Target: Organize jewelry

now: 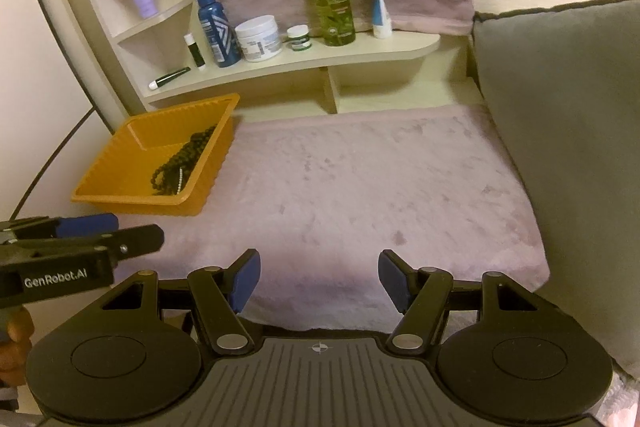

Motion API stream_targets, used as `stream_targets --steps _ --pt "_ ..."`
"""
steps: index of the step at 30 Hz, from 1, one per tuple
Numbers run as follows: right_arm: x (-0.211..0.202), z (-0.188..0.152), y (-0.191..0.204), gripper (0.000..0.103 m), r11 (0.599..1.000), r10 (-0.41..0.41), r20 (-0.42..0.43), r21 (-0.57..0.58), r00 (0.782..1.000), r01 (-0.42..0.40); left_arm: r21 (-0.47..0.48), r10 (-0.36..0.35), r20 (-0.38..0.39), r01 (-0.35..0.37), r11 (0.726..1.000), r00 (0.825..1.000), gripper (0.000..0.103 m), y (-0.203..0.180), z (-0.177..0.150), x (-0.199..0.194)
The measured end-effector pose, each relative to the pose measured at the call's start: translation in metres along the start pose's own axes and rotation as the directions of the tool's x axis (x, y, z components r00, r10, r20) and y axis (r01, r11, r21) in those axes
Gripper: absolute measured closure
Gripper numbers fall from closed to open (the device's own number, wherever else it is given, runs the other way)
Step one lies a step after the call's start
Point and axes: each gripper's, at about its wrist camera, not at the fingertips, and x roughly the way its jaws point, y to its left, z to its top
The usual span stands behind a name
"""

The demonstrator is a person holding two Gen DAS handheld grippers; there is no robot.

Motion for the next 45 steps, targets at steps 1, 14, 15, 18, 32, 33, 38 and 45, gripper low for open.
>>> stream_targets --steps 1,14,15,18,32,33,38,45 --pt "-0.0008 -0.0007 -0.0008 0.038 1.000 -0.001 0.000 0.002 1.000 0.001 0.003 -0.004 -0.002 0.004 1.000 1.000 0.042 -0.0019 -0.0009 0.0002" --pt "-0.0019 -0.0015 0.0008 0.038 1.000 0.003 0.001 -0.009 1.000 -0.003 0.016 -0.012 0.000 0.012 1.000 1.000 0.042 -0.0087 -0.0019 -0.0049" --pt "-0.0019 -0.0012 0.0008 0.038 1.000 0.006 0.001 -0.008 1.000 -0.006 0.016 -0.015 0.000 0.015 1.000 1.000 0.042 -0.0089 -0.0020 -0.0049" --pt "-0.0018 -0.0008 0.0010 0.038 1.000 0.003 -0.002 -0.013 1.000 -0.003 0.018 -0.016 -0.002 0.016 1.000 1.000 0.042 -0.0090 -0.0020 -0.0047" --pt "-0.0007 -0.0012 0.0039 0.038 1.000 0.010 0.002 -0.015 1.000 -0.010 0.017 -0.018 -0.001 0.018 1.000 1.000 0.042 -0.0094 -0.0010 -0.0044" --pt "-0.0006 -0.0011 0.0042 0.038 1.000 0.010 0.002 -0.015 1.000 -0.010 0.017 -0.018 -0.001 0.018 1.000 1.000 0.042 -0.0095 -0.0011 -0.0048" --pt "-0.0005 -0.0005 0.0041 0.038 1.000 0.013 0.002 -0.018 1.000 -0.012 0.016 -0.017 -0.001 0.017 1.000 1.000 0.042 -0.0095 -0.0009 -0.0047" --pt "0.0002 -0.0001 0.0060 0.038 1.000 0.013 0.002 -0.017 1.000 -0.013 0.015 -0.018 -0.003 0.018 1.000 1.000 0.042 -0.0099 -0.0008 -0.0048"
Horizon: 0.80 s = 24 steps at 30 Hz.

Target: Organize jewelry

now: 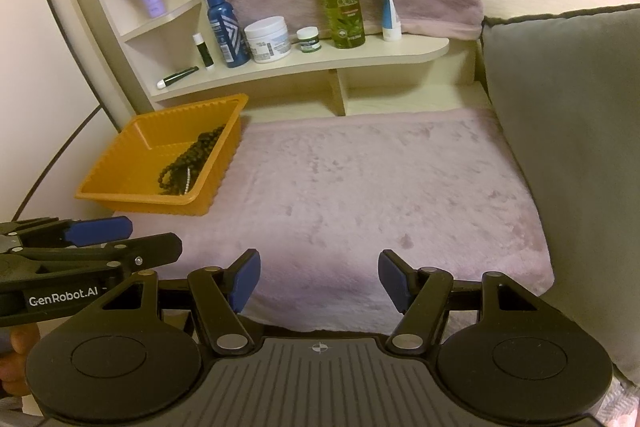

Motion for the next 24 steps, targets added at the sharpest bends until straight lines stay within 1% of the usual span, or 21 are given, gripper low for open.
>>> stream_targets --steps 24 --pt "0.0033 0.0014 0.0056 0.038 1.000 0.003 -0.002 -0.004 1.000 -0.003 -0.004 -0.002 -0.001 0.002 1.000 1.000 0.042 0.0007 0.0011 0.0007"
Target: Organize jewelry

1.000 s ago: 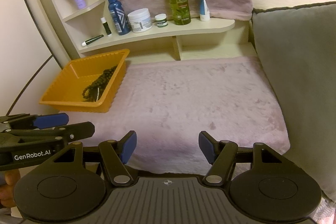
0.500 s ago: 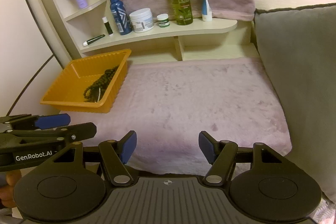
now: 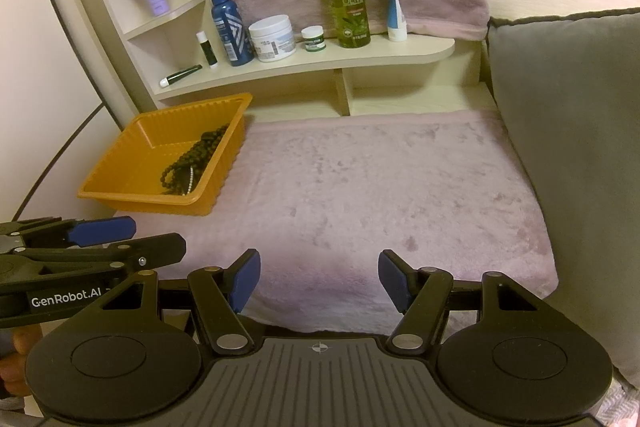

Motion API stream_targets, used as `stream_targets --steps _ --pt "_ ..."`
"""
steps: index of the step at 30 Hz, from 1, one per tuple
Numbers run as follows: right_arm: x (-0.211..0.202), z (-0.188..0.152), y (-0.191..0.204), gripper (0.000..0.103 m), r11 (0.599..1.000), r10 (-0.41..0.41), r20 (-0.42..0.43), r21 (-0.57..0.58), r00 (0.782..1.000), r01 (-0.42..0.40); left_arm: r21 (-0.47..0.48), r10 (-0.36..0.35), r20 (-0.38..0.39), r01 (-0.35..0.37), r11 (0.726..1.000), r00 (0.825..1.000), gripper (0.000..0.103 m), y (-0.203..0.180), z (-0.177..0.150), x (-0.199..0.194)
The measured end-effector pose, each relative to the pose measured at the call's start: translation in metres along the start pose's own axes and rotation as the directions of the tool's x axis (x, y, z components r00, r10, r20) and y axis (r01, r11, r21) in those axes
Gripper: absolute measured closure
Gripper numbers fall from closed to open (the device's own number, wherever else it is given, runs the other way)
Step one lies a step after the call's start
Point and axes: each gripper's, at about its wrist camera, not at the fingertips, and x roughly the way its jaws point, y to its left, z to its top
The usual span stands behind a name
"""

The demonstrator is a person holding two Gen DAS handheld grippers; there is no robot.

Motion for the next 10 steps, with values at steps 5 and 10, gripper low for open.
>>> stream_targets --steps 5,10 --pt "0.0003 0.0001 0.0002 0.038 1.000 0.000 0.001 -0.001 1.000 0.000 -0.001 -0.005 0.007 0.005 1.000 1.000 0.042 0.0005 0.0010 -0.0001" --pt "0.0000 0.0000 0.0004 0.038 1.000 0.000 0.001 -0.001 1.000 0.000 -0.006 -0.004 0.001 0.004 1.000 1.000 0.042 0.0010 0.0017 0.0009"
